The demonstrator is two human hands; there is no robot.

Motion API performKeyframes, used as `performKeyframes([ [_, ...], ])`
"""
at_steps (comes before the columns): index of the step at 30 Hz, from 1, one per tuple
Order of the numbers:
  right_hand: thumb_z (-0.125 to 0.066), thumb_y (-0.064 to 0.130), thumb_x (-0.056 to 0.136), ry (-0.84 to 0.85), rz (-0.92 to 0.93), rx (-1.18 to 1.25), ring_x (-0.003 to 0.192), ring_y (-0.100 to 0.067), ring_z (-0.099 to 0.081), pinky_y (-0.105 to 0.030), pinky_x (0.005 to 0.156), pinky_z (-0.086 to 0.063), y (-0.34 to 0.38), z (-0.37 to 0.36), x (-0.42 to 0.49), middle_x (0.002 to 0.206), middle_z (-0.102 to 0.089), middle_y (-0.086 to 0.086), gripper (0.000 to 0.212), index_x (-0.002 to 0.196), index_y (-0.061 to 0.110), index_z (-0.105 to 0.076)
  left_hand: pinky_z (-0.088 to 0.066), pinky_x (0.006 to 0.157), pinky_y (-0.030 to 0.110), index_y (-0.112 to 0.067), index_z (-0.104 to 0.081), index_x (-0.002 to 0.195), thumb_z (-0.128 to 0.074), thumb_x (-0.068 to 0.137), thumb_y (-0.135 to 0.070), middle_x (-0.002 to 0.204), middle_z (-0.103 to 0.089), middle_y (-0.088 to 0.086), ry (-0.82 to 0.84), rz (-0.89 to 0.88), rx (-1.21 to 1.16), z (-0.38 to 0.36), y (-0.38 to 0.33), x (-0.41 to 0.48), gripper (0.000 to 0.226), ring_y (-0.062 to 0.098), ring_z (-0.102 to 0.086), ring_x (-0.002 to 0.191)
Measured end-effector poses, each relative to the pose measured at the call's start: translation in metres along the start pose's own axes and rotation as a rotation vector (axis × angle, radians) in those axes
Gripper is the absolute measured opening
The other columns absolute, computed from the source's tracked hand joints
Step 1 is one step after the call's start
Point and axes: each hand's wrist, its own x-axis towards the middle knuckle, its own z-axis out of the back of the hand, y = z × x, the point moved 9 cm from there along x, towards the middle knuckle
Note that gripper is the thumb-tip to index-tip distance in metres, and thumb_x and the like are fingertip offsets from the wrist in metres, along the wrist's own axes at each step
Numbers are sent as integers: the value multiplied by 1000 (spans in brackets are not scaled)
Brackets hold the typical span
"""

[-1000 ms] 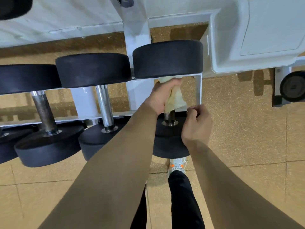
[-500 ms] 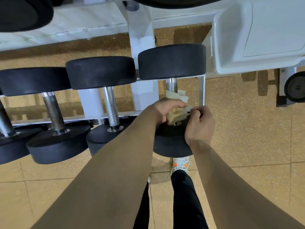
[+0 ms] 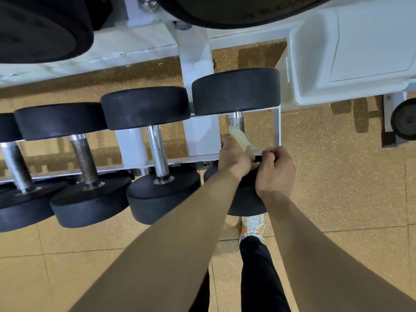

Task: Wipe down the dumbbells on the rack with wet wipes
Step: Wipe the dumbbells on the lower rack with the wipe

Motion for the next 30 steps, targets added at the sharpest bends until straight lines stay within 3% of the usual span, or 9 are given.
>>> performKeyframes([
  [3, -40, 25, 89, -6, 1, 10, 89, -24, -57, -38, 80, -47, 1, 1, -1, 91, -65, -3, 24, 87, 18, -63, -47, 105, 41, -14, -31, 149, -80, 86, -24, 133, -57, 10, 199, -82, 281, 7, 8, 2, 81, 29, -55, 124],
  [6, -41, 22, 93, -3, -4, 10, 88, -23, -57, -36, 76, -44, 1, 3, -1, 91, -65, -2, 22, 88, 18, -63, -49, 105, 45, -13, -55, 132, -89, 77, -26, 123, -66, 6, 312, -154, 232, 15, 16, 10, 65, 26, -61, 118],
  [10, -44, 18, 96, -13, -14, 10, 86, -20, -56, -33, 73, -39, -2, 3, -1, 92, -65, -2, 20, 87, 19, -62, -50, 100, 40, -9, -59, 126, -71, 95, -28, 120, -67, 9, 210, -180, 198, 16, 12, -4, 39, 26, -62, 113],
  [12, -44, 18, 96, -16, -19, 14, 83, -20, -55, -31, 71, -36, -1, 3, -2, 89, -63, -1, 19, 85, 19, -60, -52, 95, 42, -8, -55, 125, -58, 102, -23, 120, -64, 13, 102, -215, 350, 13, 5, -21, 28, 31, -62, 111],
  [17, -45, 18, 96, -21, -36, 7, 79, -18, -54, -31, 70, -36, 0, 4, -3, 87, -62, 0, 19, 85, 19, -60, -44, 80, 37, -6, -51, 128, -49, 103, -15, 122, -61, 17, 92, -278, 571, 11, -1, -54, 26, 36, -60, 112],
  [23, -45, 15, 95, -29, -38, 12, 76, -13, -54, -26, 62, -36, 1, 3, -2, 81, -61, 4, 19, 87, 15, -62, -40, 84, 32, -12, -46, 134, -40, 109, -20, 133, -55, 12, 159, -107, 224, 26, -6, -28, 27, 24, -51, 104],
  [25, -45, 16, 95, -25, -35, 23, 77, -12, -54, -22, 62, -36, 0, 2, -1, 82, -62, 2, 19, 87, 14, -62, -44, 89, 33, -9, -43, 142, -40, 109, -18, 137, -54, 13, 144, -75, 132, 25, -6, -21, 35, 28, -55, 113],
  [27, -45, 17, 94, -25, -37, 26, 78, -16, -54, -27, 63, -36, -2, 2, -1, 83, -62, -1, 20, 86, 13, -63, -42, 90, 34, -8, -43, 141, -40, 108, -17, 138, -54, 14, 156, -148, 226, 18, -5, -30, 35, 30, -54, 122],
  [30, -45, 17, 93, -32, -29, 31, 73, -17, -54, -27, 59, -36, 0, 3, -3, 79, -61, -3, 22, 84, 9, -62, -42, 80, 35, -5, -46, 136, -50, 103, -14, 126, -58, 16, 170, -303, 543, 12, 0, -57, 34, 34, -59, 114],
])
